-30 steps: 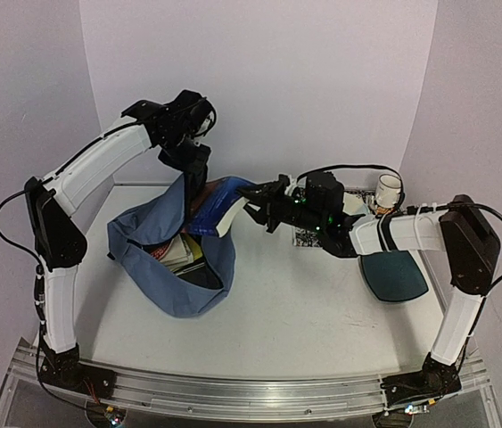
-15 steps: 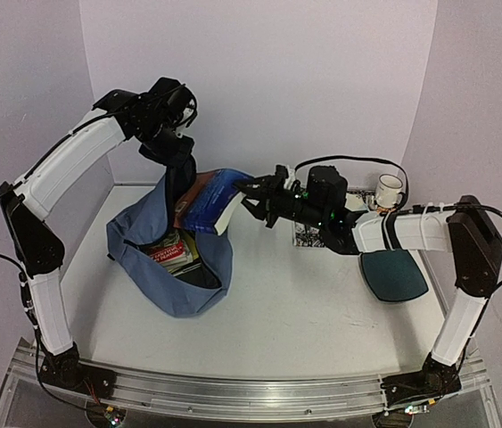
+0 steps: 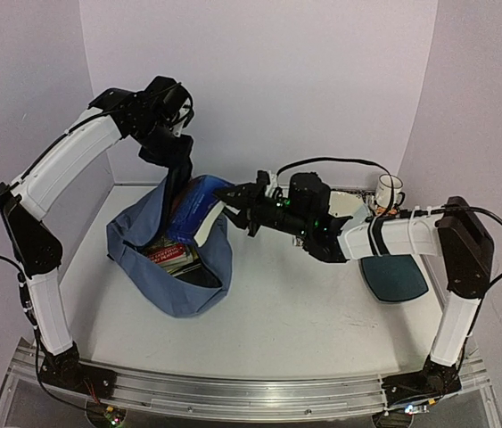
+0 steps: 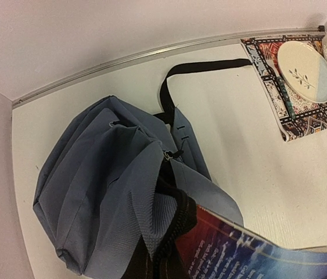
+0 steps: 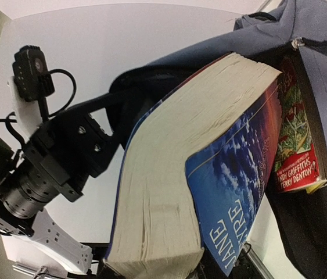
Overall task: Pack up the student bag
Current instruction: Place the book in the largest pocket of the bag.
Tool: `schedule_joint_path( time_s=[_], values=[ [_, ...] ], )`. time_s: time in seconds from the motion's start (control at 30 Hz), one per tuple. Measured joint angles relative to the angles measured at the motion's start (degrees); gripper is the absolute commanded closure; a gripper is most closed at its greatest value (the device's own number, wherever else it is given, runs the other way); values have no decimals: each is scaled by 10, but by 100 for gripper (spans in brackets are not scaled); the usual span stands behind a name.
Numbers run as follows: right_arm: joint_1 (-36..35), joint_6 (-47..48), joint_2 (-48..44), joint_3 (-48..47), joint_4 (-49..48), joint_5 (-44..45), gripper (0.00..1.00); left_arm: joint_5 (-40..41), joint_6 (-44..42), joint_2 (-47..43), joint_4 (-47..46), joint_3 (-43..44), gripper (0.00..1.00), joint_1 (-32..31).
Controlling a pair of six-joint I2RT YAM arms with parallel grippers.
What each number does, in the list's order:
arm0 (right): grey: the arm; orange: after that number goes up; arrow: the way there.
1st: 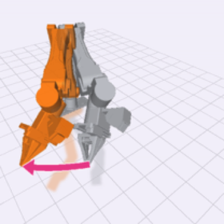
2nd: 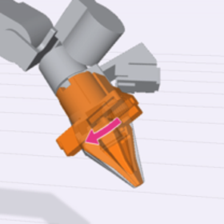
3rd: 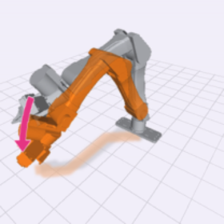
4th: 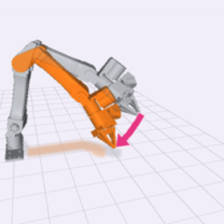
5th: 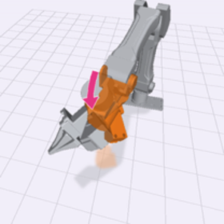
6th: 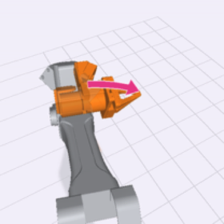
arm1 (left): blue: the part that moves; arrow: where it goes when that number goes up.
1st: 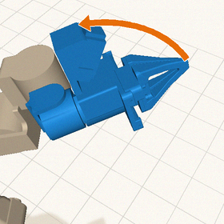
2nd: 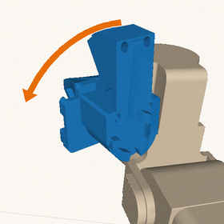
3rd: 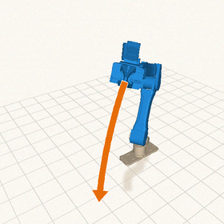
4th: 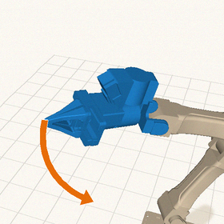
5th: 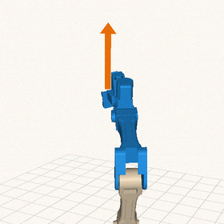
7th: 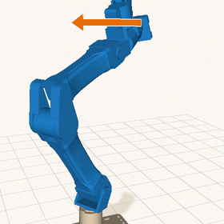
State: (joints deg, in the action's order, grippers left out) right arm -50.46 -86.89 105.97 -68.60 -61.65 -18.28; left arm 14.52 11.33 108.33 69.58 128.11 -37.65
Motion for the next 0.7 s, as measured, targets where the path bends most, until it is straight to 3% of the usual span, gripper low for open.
schedule_joint_path(
  time_s=[0.23,0.43,0.7],
  values=[
    [-22,10,0,58,-9,6,100,19,40,1,-14,-13,100,15],
    [-38,32,29,88,-32,26,100,-28,52,0,-31,-19,100,22],
    [-41,66,39,117,-52,67,100,-111,31,-38,-68,-103,100,22]
  ],
)
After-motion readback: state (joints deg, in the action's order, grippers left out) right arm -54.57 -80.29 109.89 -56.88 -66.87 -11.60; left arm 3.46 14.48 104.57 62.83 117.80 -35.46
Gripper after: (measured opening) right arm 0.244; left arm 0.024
